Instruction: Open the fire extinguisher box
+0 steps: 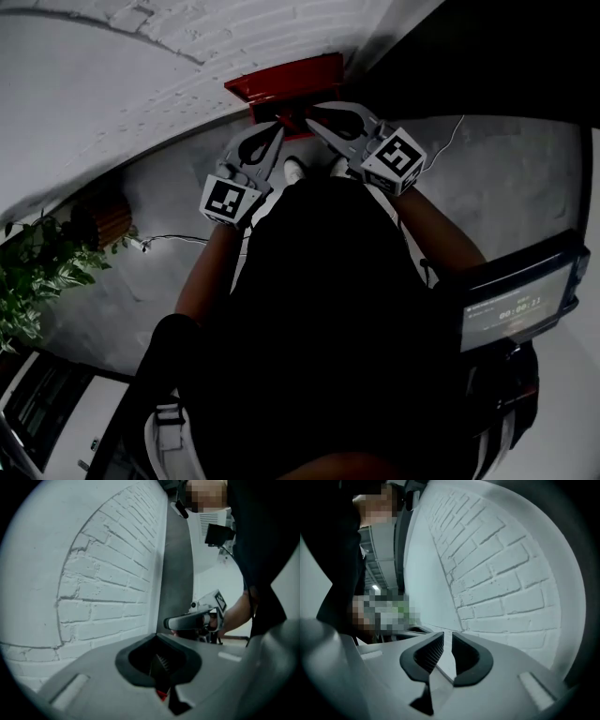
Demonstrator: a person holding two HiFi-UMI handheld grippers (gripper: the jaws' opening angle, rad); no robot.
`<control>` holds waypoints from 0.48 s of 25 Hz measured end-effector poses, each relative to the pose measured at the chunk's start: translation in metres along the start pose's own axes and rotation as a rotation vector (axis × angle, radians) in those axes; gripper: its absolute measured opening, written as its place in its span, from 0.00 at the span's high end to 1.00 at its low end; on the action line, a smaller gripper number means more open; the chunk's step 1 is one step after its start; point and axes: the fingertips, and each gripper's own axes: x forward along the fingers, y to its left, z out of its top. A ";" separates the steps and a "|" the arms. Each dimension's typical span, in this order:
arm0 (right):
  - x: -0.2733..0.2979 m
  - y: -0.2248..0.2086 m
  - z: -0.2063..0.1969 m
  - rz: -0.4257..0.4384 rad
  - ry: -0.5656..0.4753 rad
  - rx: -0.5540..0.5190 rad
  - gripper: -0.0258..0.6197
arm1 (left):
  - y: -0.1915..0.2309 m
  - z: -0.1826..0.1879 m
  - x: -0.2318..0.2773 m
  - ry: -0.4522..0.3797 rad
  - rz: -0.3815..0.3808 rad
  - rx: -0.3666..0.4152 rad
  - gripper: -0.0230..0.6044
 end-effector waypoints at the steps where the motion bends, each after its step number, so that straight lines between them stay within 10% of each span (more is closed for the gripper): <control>1: 0.002 0.004 0.004 0.009 -0.005 -0.023 0.88 | 0.001 0.003 0.000 -0.011 0.000 0.001 0.96; 12: -0.001 0.019 0.049 0.053 -0.061 -0.158 0.94 | -0.002 0.057 -0.009 -0.133 0.014 -0.017 0.96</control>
